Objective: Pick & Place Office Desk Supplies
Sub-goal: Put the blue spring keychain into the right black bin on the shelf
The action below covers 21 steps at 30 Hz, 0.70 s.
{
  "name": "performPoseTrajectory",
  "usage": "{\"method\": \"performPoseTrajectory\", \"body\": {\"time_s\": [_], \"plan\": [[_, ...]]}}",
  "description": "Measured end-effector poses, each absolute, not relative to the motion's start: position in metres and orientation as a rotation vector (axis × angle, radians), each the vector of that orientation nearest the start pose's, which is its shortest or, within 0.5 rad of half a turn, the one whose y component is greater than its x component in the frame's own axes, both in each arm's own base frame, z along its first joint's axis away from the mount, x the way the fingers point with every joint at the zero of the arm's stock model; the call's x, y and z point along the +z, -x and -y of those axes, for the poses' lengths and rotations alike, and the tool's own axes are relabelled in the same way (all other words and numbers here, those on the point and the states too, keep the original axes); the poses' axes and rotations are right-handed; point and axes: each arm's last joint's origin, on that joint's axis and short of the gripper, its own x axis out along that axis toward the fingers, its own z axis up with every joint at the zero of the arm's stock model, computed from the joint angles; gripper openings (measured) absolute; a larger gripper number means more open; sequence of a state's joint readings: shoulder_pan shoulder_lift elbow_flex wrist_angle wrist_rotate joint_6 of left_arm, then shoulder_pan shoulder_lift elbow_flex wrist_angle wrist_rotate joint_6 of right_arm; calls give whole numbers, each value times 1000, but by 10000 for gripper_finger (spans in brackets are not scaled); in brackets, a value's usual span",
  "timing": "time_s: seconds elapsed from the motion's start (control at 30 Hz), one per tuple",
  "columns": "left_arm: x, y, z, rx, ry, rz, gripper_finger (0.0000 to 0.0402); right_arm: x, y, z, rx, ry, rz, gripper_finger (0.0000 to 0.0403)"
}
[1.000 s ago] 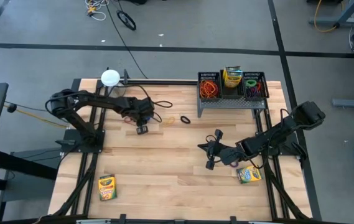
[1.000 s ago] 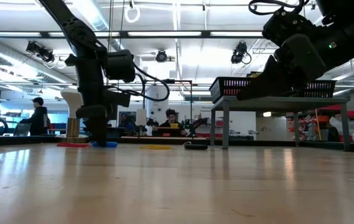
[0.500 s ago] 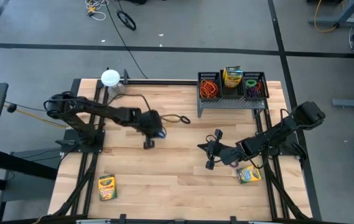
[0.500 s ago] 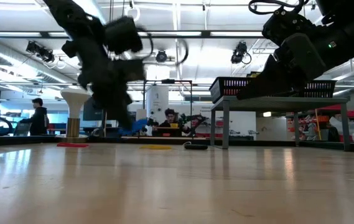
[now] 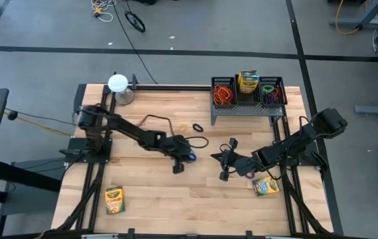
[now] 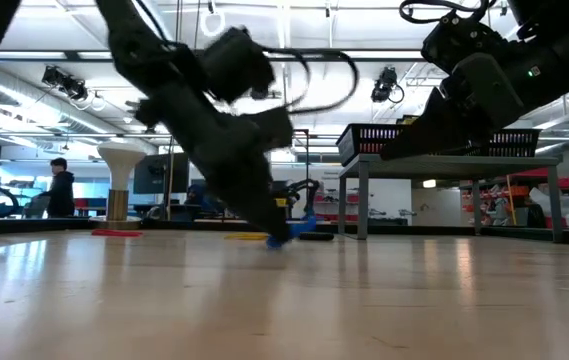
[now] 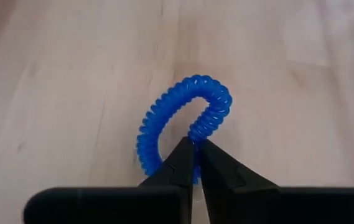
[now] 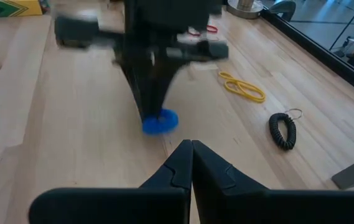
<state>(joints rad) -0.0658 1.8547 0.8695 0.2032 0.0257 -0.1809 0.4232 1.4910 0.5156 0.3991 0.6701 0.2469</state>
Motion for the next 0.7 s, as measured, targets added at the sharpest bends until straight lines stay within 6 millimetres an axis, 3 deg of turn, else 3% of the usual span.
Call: {"method": "performPoseTrajectory", "body": {"time_s": [0.17,0.3,0.53,0.7], "plan": [[114,-371,26,-31,117,-810,44,148,-246,-91,-298,65,-465,9],[125,-379,28,-33,106,-854,85,147,-246,-91,-299,67,-470,9],[147,-373,38,-46,40,-897,147,147,-246,-91,-292,45,-469,9],[147,-355,47,-69,-97,-960,147,148,-246,-91,-294,-4,-459,9]]}}
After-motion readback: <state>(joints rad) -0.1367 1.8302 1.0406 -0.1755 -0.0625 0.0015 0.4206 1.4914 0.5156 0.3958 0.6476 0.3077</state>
